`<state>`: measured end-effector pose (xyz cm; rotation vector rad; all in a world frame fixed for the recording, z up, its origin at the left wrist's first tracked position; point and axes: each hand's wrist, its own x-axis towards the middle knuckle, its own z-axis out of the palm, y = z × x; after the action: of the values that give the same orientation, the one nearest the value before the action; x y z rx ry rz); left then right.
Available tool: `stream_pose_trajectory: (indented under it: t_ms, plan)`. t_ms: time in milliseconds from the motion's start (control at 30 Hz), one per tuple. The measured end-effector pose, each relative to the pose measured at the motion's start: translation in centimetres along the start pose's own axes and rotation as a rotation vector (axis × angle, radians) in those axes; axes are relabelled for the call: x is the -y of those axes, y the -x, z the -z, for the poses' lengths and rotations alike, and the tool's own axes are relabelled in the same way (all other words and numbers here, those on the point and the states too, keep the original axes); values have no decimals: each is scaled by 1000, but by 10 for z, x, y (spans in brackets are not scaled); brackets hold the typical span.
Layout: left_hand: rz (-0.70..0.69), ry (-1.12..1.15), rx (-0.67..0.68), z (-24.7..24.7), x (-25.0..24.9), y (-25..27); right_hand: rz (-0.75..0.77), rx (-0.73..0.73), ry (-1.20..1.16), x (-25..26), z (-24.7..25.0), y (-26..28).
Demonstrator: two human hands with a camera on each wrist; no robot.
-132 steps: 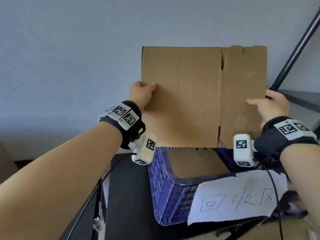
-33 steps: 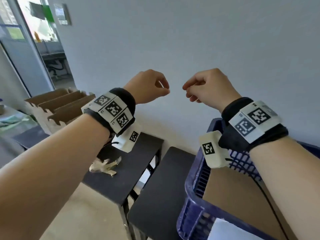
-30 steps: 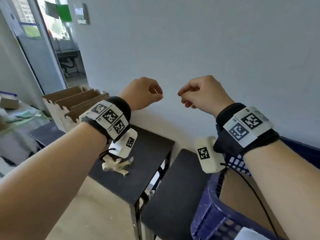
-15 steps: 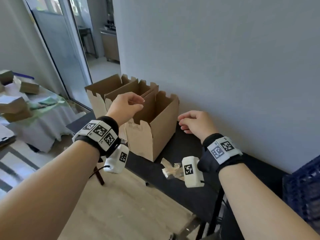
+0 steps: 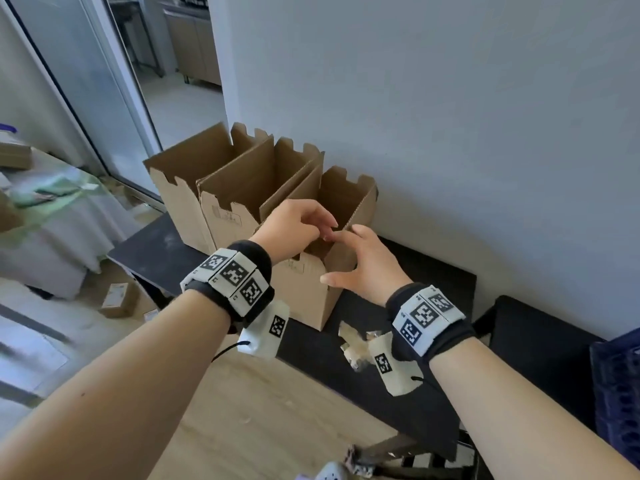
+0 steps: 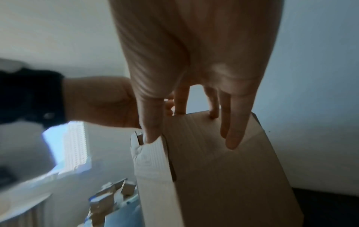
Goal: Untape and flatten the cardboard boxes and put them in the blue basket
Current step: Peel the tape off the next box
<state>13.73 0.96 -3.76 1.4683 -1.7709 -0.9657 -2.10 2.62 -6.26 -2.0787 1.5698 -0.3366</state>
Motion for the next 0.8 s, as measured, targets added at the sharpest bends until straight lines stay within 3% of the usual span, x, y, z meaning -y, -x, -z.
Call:
stream_pose_trajectory:
  t_ms: [133,367,467,600,700,800]
  plan:
    - [-29,-11,-60,7,-10,-22,47,-7,133,-4,4,-6]
    - [-111,0,-32,4,-30,-53,81,-84,119,-45,36,-6]
    - [-158,9,-89,0,-39,-68,30,-281,-193,-70,62,-8]
    - [-189,69,-260,-4,-43,-91,-62,-462,-565,-104,96,-15]
    - [-121,179,-320,-11,-40,-104,-170,-556,-907,-121,113,-13]
    - [20,303,-291,-19,-36,-108,-238,-568,-1010,-136,124,-3]
